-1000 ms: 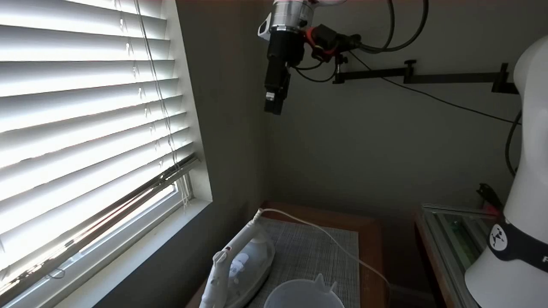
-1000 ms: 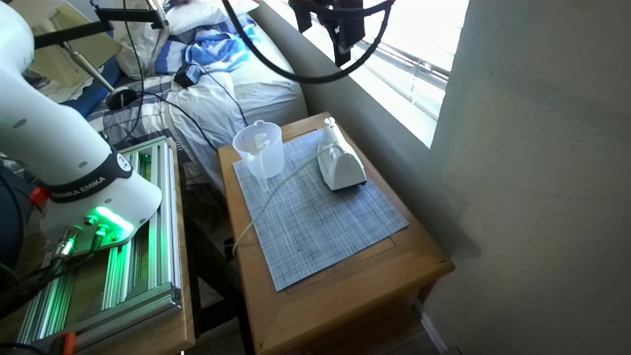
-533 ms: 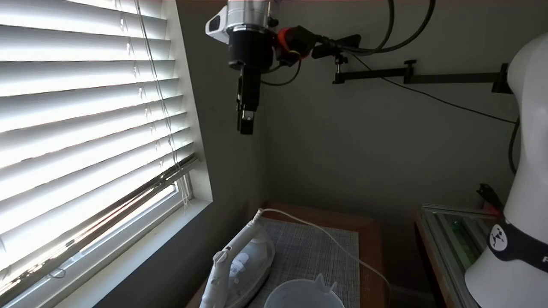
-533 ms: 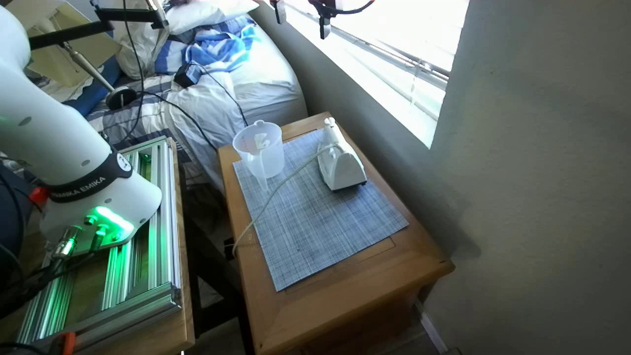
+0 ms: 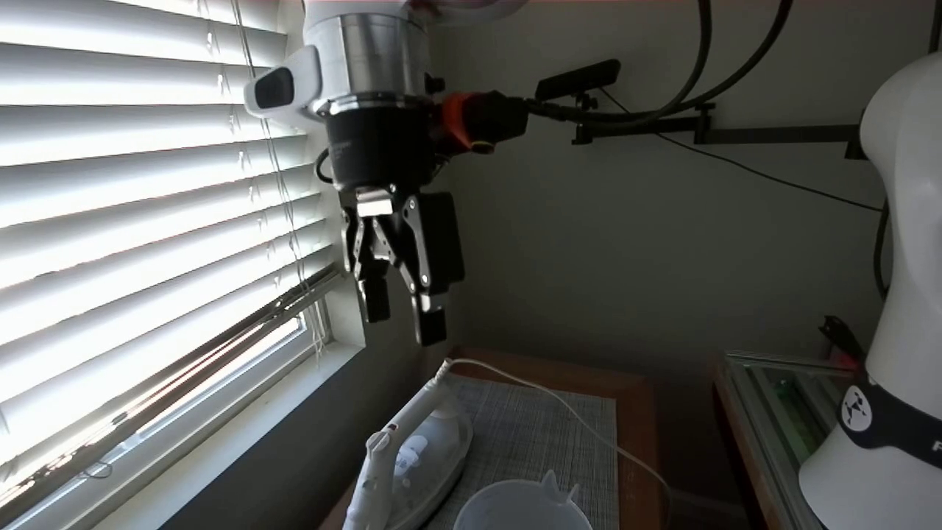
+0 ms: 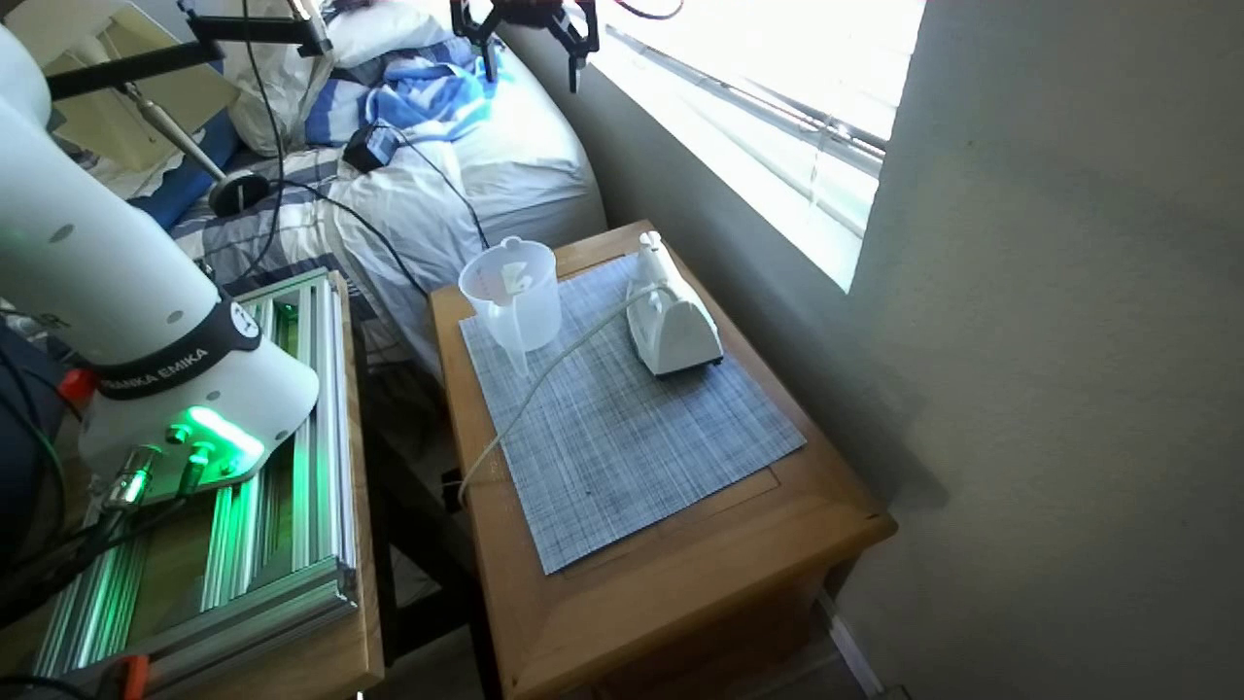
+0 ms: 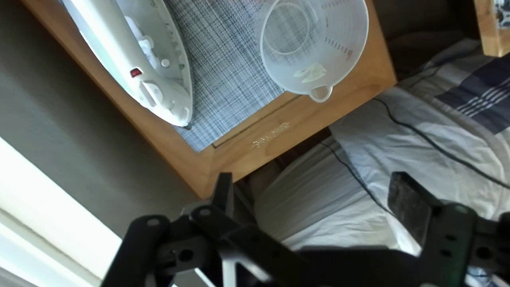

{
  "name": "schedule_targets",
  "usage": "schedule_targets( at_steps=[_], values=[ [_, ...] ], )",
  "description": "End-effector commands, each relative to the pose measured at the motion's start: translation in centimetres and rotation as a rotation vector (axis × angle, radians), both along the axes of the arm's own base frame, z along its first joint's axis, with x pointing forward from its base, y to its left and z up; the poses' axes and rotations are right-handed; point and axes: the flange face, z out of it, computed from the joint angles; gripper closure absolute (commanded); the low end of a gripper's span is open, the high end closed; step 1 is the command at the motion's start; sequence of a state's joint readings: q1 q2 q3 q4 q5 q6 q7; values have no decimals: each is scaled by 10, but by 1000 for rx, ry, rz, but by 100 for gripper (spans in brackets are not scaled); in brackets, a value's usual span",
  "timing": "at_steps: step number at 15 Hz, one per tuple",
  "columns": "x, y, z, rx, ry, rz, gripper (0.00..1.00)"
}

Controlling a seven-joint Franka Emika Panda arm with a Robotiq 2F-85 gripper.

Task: Turn the plastic jar over

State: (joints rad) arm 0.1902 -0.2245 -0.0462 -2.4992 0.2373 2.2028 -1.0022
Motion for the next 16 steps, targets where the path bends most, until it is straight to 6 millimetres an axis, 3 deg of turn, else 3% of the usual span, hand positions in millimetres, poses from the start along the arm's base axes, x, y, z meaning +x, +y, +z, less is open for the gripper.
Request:
schedule_targets(
  at_steps=[1, 2, 5, 12, 16],
  values=[
    [-10, 12, -33, 3, 47, 197, 0],
    [-7, 9, -18, -2, 28, 105, 0],
    [-11, 12, -33, -1, 53, 168, 0],
    [-10, 11, -40, 20, 59, 198, 0],
    [-17, 12, -51, 79, 32, 336, 0]
  ],
)
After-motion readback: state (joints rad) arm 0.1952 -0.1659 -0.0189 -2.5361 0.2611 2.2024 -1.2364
